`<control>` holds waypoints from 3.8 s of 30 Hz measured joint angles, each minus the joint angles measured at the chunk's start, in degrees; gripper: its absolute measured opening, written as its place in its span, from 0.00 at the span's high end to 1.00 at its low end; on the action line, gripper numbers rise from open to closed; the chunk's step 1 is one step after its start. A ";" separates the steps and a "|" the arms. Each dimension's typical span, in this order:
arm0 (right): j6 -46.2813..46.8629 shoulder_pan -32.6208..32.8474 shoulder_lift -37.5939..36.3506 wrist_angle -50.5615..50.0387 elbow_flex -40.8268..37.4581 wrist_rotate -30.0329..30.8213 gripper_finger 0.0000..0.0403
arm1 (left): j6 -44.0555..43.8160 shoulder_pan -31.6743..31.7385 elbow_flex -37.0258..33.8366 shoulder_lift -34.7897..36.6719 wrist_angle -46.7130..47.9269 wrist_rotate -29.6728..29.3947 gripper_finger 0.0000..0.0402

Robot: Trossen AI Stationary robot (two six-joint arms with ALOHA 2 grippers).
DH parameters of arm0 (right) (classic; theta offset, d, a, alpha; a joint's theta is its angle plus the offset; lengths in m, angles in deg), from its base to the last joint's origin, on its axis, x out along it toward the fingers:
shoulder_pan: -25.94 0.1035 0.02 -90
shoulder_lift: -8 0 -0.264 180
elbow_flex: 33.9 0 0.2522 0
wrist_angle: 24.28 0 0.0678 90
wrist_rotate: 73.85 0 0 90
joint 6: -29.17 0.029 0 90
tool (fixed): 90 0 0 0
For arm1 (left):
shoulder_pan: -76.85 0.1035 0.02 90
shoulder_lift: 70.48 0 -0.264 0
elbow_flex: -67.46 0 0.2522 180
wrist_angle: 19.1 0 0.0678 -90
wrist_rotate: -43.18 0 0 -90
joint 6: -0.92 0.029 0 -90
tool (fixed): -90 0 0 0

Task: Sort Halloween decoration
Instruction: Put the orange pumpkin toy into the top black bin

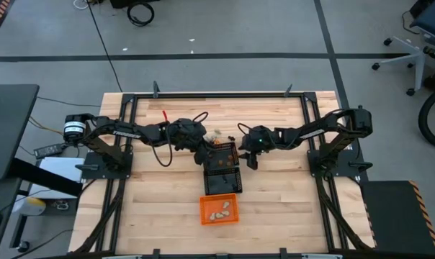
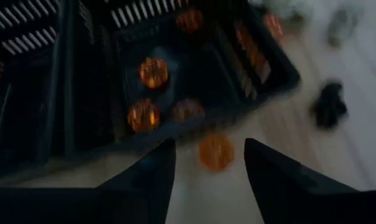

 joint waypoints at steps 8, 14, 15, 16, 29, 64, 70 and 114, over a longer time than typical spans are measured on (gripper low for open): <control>-0.61 0.09 6.45 6.06 0.01 -0.67 0.50 | -0.01 0.00 0.00 0.00 -0.58 -0.12 0.63; -1.52 0.09 7.22 6.63 0.04 -0.11 0.57 | -0.11 -0.09 0.00 0.00 -0.21 -0.12 0.63; -1.83 0.09 7.22 6.69 0.04 -0.01 0.58 | -0.07 -0.09 0.00 0.00 0.08 -0.13 0.63; -1.97 0.09 7.22 6.74 0.04 0.05 0.60 | -0.08 -0.09 0.00 0.00 0.27 -0.12 0.63; -0.76 0.07 6.63 6.16 0.06 -0.26 0.74 | -0.16 0.31 0.00 0.00 0.32 1.73 0.63; -3.01 7.80 1.69 -14.62 19.41 4.86 0.72 | 6.34 5.91 0.02 5.23 22.20 1.59 0.63; -3.01 6.95 6.82 -18.27 24.03 4.44 0.72 | 8.69 6.06 0.10 9.58 28.41 -1.02 0.63; -1.20 3.69 6.98 -47.41 44.87 3.52 0.56 | 16.18 -5.87 -22.09 6.54 -9.17 -24.18 0.63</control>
